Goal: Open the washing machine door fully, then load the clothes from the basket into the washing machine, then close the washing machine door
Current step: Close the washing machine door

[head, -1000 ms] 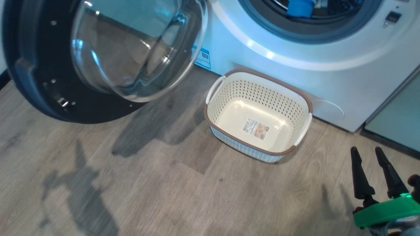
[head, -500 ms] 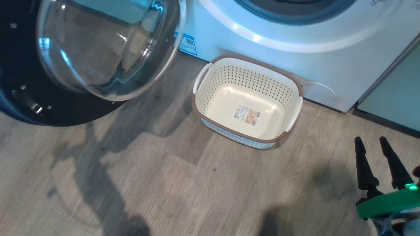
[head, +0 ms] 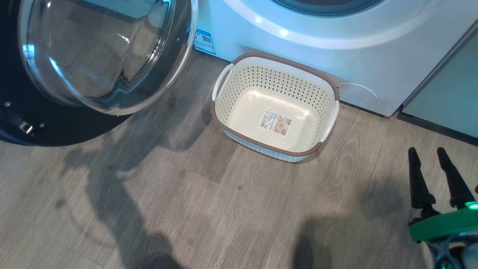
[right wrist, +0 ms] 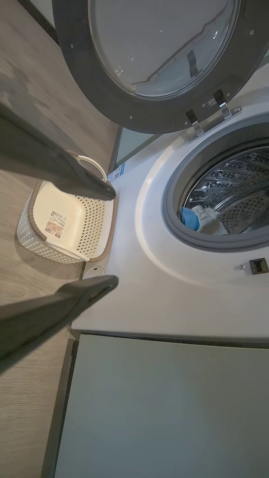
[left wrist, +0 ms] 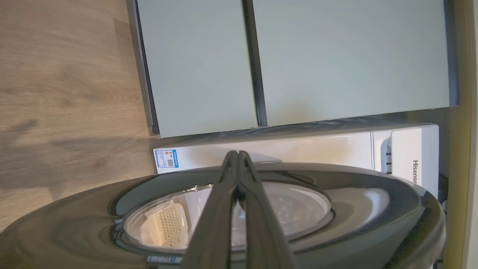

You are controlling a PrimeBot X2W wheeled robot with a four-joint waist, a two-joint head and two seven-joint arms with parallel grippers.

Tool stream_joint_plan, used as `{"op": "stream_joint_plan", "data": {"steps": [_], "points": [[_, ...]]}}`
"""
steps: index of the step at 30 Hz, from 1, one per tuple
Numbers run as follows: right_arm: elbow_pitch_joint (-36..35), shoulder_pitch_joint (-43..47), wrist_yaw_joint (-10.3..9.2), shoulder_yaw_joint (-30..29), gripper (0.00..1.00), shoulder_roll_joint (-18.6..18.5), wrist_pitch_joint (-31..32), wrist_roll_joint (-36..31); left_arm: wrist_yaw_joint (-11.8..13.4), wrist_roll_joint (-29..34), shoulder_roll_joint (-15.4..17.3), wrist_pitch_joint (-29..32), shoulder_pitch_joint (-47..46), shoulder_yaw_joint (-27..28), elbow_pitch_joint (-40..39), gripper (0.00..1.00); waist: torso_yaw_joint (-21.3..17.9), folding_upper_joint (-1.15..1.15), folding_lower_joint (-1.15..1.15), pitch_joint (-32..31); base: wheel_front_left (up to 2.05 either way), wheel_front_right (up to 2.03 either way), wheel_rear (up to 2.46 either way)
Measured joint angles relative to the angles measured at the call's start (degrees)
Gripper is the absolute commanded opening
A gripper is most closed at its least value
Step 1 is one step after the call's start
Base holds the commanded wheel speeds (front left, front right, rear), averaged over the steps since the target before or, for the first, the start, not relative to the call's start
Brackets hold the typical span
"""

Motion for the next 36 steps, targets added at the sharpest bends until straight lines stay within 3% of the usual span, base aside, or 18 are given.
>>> {"op": "stream_joint_plan", "data": {"steps": [14, 36], "points": [[0.24, 0.03, 0.0, -0.46, 1.0, 0.57, 0.0, -0.01, -1.05, -0.05, -1.32, 6.47, -0.84, -2.98, 1.24, 0.0, 1.54, 0.0, 0.0, -1.86, 0.0, 0.0, 0.0], [1.37, 3.68, 0.0, -1.33, 1.0, 2.92, 0.0, -0.01, -2.13, -0.76, -9.76, 15.47, 2.19, -6.06, -2.16, 0.0, 2.6, 0.0, 0.0, -8.95, 0.0, 0.0, 0.0]]}}
